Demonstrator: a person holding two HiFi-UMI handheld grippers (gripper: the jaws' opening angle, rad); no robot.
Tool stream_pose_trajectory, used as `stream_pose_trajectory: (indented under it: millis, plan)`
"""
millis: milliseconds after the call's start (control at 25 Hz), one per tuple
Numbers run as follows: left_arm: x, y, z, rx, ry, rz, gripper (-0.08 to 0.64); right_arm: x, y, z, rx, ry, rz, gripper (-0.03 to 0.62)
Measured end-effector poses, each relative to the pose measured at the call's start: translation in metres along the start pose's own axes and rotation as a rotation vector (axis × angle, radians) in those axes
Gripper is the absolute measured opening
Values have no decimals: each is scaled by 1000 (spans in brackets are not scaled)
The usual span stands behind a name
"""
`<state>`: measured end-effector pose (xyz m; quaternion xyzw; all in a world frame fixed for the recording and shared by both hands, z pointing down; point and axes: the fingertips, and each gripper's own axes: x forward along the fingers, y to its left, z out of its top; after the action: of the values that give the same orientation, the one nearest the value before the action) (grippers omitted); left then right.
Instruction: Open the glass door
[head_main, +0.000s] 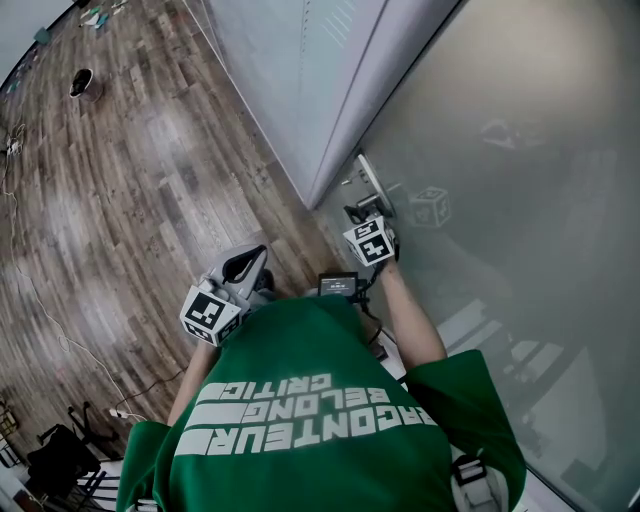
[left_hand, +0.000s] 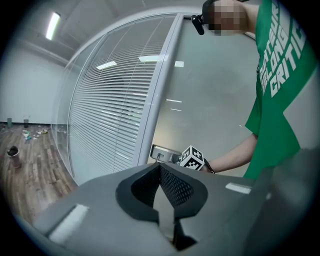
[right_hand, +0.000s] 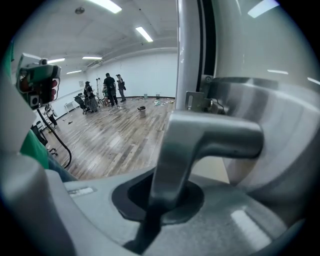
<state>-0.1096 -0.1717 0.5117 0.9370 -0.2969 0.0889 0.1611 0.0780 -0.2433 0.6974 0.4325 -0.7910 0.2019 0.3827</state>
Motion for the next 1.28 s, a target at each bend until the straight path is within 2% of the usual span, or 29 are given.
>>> stream_pose_trajectory:
  millis: [240,360,480,560,640,720,1120,1280]
  plan:
    - [1,-6,-2,16,-9,1,11,4,-10,-10,21,60,8,-6]
    - [2,-9,1,22,-17,3,11,-2,-15,-14,1,158,-3,-6]
    - [7,-12,7,27,-24,2,11,-20,-20,-11,-56,308,-38,-6]
    - [11,-15,7,28,-29,-1,11,-29,-27,-15,-20,372,-44,-6]
    - [13,-19,5,29,-30,-6,11,-32,-32,-15,53,364,-13,-6]
    - [14,-25,5,29,-28,-16,11,-32,-32,-14,84,345,12,-6]
    - [15,-42,7,33,-25,-18,11,-37,-62,-11,101,338,-15,-6]
    - [17,-47,4,29,-18,-7,11,-34,-78,-10,140,315,12,-6]
